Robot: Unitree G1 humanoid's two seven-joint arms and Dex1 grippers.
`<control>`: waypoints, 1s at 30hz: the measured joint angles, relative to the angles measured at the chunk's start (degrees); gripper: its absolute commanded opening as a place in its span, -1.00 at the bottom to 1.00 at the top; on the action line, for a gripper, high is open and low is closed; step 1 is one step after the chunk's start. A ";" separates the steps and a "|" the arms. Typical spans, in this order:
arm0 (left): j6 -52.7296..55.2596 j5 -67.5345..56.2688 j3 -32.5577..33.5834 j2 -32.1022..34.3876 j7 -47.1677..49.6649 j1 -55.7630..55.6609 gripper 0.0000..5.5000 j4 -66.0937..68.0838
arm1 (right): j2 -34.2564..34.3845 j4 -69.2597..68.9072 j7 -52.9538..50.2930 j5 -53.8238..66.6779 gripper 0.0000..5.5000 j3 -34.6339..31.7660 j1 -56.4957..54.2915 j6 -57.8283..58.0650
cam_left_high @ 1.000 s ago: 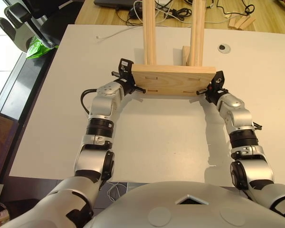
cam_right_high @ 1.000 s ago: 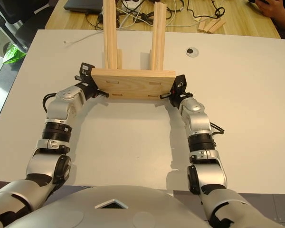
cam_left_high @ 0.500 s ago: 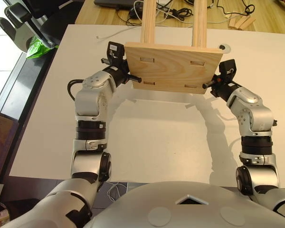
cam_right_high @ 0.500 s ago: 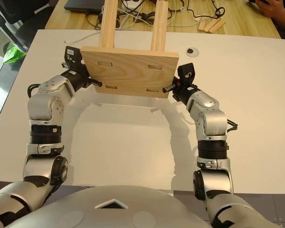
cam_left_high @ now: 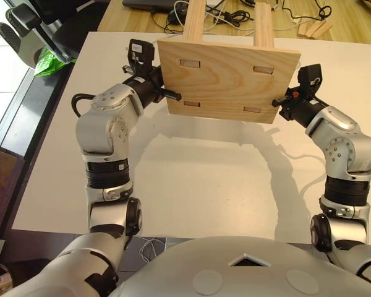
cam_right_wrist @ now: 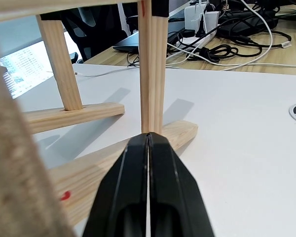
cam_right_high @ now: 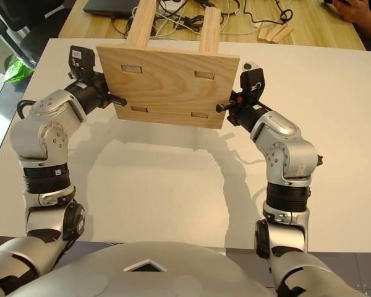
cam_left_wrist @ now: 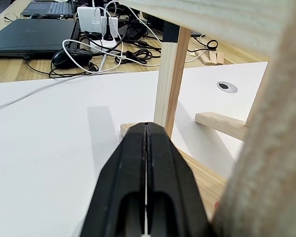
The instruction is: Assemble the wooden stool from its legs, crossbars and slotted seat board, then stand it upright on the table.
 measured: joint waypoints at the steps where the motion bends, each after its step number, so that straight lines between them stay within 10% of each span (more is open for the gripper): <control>1: 0.94 -0.70 0.61 0.02 0.23 -0.20 -1.00 -0.82 | 0.04 -0.59 -0.08 1.06 -0.98 -0.70 -0.41 1.32; 30: 24.21 -12.22 26.20 -7.80 14.98 -19.39 -1.00 6.62 | 6.37 4.68 -14.33 10.14 -0.98 -17.45 -22.40 32.73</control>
